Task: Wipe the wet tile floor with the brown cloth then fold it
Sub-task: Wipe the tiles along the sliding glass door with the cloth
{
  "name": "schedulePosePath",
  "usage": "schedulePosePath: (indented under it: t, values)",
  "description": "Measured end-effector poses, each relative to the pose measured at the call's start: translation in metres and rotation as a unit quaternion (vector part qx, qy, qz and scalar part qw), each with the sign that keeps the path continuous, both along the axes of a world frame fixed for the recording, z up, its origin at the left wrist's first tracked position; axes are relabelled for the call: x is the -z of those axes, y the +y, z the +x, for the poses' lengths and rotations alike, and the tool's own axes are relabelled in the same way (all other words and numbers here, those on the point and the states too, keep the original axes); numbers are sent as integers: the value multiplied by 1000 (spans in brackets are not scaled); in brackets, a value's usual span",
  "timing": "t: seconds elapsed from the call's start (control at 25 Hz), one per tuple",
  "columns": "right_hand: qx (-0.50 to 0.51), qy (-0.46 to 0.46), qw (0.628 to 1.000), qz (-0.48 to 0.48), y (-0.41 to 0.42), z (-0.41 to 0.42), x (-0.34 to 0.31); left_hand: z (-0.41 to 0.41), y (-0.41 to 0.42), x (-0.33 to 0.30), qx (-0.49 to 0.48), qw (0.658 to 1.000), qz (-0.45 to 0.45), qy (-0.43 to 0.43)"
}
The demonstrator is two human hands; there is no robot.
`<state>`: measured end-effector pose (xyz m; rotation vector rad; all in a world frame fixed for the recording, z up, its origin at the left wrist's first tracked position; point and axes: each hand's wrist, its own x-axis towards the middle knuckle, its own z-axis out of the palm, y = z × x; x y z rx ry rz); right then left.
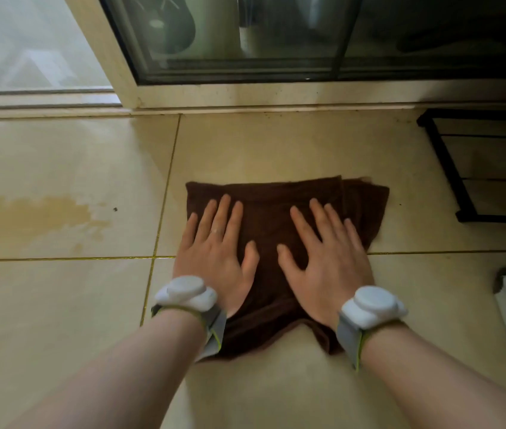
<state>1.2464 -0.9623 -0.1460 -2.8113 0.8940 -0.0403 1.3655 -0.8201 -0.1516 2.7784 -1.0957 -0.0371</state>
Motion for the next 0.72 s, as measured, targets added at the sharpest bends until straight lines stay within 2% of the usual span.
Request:
schedulePosePath:
  t: [0.36, 0.56, 0.72]
  values:
    - [36, 4, 999, -12, -98, 76, 6, 78, -102, 8, 15, 999, -32, 0]
    - [27, 8, 999, -17, -101, 83, 5, 82, -103, 7, 17, 999, -31, 2]
    - [15, 2, 1000, -20, -77, 66, 1, 54, -75, 4, 6, 999, -34, 6]
